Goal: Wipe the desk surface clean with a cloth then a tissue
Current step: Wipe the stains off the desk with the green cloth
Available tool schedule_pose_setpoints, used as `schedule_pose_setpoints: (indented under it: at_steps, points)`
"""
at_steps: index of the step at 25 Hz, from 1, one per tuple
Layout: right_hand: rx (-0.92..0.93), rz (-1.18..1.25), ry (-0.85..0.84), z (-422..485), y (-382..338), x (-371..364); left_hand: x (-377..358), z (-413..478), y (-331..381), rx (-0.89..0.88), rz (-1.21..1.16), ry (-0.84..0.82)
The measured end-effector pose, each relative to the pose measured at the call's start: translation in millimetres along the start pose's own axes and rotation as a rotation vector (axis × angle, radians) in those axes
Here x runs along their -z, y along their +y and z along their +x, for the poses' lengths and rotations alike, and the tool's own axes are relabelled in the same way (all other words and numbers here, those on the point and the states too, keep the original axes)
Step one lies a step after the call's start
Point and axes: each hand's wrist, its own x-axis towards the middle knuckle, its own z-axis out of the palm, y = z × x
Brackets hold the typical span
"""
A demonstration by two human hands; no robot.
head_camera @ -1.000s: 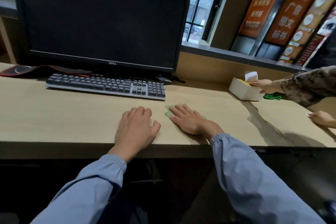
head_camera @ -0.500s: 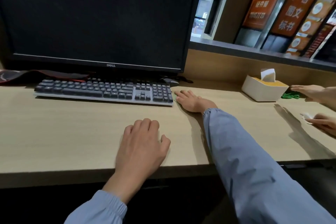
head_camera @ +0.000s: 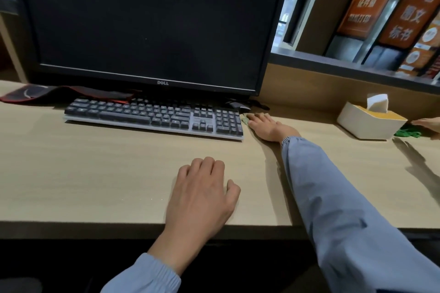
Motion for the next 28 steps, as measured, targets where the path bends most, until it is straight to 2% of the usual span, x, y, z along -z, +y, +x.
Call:
schedule_pose_setpoints:
  at_steps: [5, 13, 16, 22, 28]
  points:
    - [0.059, -0.005, -0.008, -54, -10, -15, 0, 0, 1, -0.018, 0.032, -0.019]
    - [0.247, -0.058, -0.031, -212, -30, -53, 1, -1, 2, -0.035, 0.044, -0.025]
    - [0.261, -0.071, -0.061, -249, -28, -61, 1, -2, 1, -0.046, 0.029, -0.027]
    - [0.216, -0.053, -0.05, -211, -22, -57, 1, -2, 0, -0.053, 0.023, -0.023]
    - [0.069, 0.004, -0.038, -98, 12, -29, 1, -1, -2, -0.044, 0.034, -0.045]
